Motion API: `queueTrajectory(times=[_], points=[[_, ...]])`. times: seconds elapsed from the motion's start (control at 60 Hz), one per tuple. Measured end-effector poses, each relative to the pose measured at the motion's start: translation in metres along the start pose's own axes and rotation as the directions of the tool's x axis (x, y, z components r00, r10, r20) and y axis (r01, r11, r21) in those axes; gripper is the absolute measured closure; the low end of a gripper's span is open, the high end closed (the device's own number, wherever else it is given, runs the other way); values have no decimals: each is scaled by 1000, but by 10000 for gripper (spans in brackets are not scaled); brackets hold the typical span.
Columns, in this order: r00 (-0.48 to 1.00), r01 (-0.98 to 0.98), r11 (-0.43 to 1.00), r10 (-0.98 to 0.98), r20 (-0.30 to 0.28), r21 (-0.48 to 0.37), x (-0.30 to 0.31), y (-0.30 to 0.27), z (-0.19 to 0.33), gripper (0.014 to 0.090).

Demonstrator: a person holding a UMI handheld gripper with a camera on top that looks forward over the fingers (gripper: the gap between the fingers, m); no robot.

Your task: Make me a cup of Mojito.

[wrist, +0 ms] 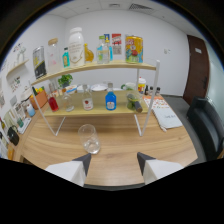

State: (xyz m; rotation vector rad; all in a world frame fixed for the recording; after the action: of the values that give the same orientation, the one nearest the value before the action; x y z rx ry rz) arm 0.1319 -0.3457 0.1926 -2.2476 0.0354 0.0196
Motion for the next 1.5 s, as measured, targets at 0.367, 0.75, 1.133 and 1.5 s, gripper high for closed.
queueTrajectory(times=[0.367, 0.75, 1.133, 1.5], points=[[998, 4, 996, -10, 62, 86, 52, -97, 88, 200], [999, -12, 1000, 13, 42, -18, 74, -103, 161, 542], [999, -18, 999, 19, 28, -32, 79, -106, 164, 872], [1000, -10, 997, 12, -21, 82, 72, -120, 107, 893]])
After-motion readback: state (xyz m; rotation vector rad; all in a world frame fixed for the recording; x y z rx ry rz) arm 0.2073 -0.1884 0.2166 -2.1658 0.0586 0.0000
